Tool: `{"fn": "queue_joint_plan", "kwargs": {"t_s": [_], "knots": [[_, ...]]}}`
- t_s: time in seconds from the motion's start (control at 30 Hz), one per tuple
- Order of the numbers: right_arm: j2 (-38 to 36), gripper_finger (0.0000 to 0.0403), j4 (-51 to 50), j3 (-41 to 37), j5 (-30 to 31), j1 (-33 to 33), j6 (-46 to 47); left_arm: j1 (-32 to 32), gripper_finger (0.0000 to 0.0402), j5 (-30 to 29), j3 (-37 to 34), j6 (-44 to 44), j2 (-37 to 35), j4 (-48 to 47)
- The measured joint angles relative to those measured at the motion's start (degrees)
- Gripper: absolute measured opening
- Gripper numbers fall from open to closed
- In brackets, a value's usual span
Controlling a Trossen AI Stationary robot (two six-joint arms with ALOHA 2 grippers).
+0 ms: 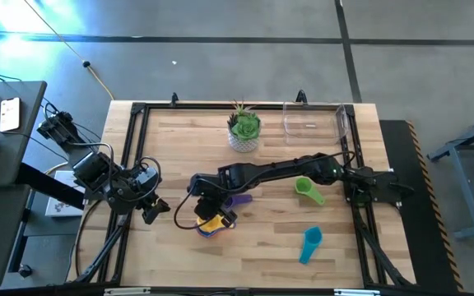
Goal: Nest measuring cups in basket
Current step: Stack the yellow measuring cup on top of the blue measuring cup, then move the nested measuring cups to the bottom of the table
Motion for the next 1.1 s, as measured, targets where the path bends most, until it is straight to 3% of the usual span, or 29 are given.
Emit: {"fn": "queue_joint_plan", "kwargs": {"t_s": [0.2,0.43,0.63,0.77,1.1], "knots": [[0.0,0.0028,0.0,0.0,0.0,0.3,-0.2,0.0,0.0090,0.0,0.0,-0.2,0.0,0.0],[0.0,0.0066,0.0,0.0,0.7,0.7,-0.2,0.0,0.0090,0.0,0.0,-0.2,0.0,0.0],[0.0,0.0069,-0.8,0.5,5.8,0.7,2.0,0.0,0.0090,0.0,0.0,-0.2,0.0,0.0],[0.0,0.0069,-2.4,1.6,6.3,0.6,8.7,0.0,0.0090,0.0,0.0,0.4,0.0,0.0],[0.0,0.0069,-6.6,2.0,7.7,0.5,35.5,0.0,0.0090,0.2,-2.2,7.2,0.0,0.0]]}}
